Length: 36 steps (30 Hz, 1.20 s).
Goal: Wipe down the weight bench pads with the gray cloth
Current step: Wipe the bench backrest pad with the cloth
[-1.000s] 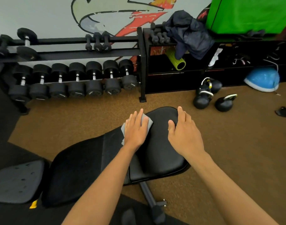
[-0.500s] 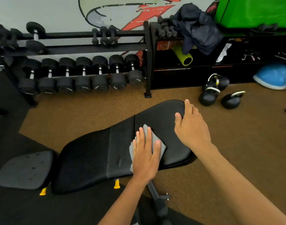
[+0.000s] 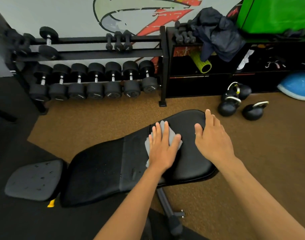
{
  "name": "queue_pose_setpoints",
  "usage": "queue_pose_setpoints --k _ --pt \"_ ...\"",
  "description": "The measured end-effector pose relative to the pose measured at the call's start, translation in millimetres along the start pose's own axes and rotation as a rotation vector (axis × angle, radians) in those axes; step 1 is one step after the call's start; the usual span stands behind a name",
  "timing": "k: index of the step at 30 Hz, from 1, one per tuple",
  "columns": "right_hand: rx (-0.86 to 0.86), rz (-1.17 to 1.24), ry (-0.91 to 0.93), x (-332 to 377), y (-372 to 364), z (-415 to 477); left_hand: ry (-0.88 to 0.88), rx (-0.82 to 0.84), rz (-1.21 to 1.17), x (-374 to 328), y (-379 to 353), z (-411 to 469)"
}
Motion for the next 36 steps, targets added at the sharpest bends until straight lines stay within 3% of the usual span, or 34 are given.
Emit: queue_pose_setpoints --k 3,7,11,19,25,31,36 --pt "-0.005 -0.085 0.015 6 1 -3 0.012 -0.003 -0.059 6 11 45" --pt "-0.093 -0.278 0.202 37 0 -6 -0.005 -0.002 -0.113 12 23 77" --pt "0.046 -0.382 0.384 68 -29 -7 -0.027 -0.018 -0.116 27 27 72" --pt "0.226 -0.424 0.48 100 -86 -3 -0.099 -0.054 -0.139 53 2 -75" --pt "0.358 -0.406 0.49 114 -113 -2 -0.088 -0.08 0.013 79 -30 -138" --pt "0.359 -0.373 0.476 118 -116 0 -0.028 -0.063 -0.138 66 -5 -75" --pt "0.294 -0.33 0.447 117 -106 -2 -0.043 -0.01 -0.035 80 6 24"
Point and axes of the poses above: each hand's wrist, its own z-axis towards the middle knuckle, its own y-axis out of the back of the hand, x = y × z, the point moved 7 cm from there along z, towards the middle knuckle, and after that the axes turned 6 degrees about z, right-handed, at the moved point
